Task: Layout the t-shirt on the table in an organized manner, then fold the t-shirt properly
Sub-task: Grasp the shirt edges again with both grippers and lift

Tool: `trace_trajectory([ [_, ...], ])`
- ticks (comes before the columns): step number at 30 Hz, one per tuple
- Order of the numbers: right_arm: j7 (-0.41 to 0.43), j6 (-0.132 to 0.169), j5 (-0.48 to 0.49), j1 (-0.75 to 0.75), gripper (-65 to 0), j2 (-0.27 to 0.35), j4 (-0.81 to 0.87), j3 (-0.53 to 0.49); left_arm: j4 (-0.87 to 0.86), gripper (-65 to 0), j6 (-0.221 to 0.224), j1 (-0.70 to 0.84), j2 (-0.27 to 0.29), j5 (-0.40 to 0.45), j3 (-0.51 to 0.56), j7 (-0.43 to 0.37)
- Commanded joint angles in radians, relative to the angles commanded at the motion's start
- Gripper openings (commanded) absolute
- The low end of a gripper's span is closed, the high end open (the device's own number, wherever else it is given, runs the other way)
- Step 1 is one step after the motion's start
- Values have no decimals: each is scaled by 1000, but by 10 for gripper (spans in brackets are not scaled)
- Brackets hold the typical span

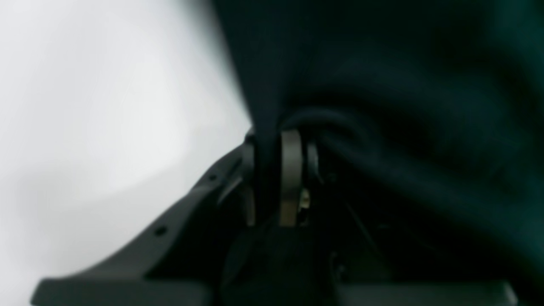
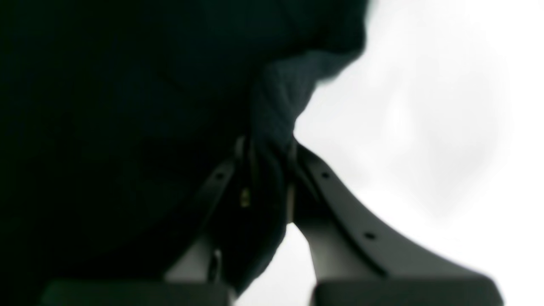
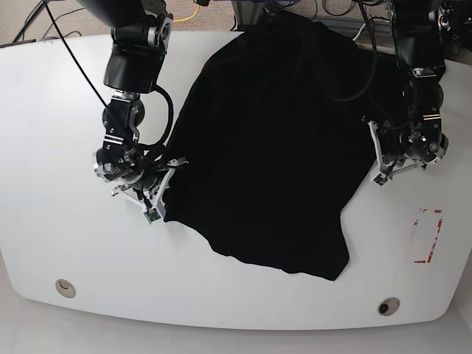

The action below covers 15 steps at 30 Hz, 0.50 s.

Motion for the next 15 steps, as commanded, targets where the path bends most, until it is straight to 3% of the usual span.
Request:
trace_trajectory([
  [8,-166,0,-11,-17,-642,29,216,2,68,-597,0,-66,-32,0,-2,11],
  [15,-172,0,-12,-48,-642,68,235,28,60,-594,0,-115,-34,2,0,8],
])
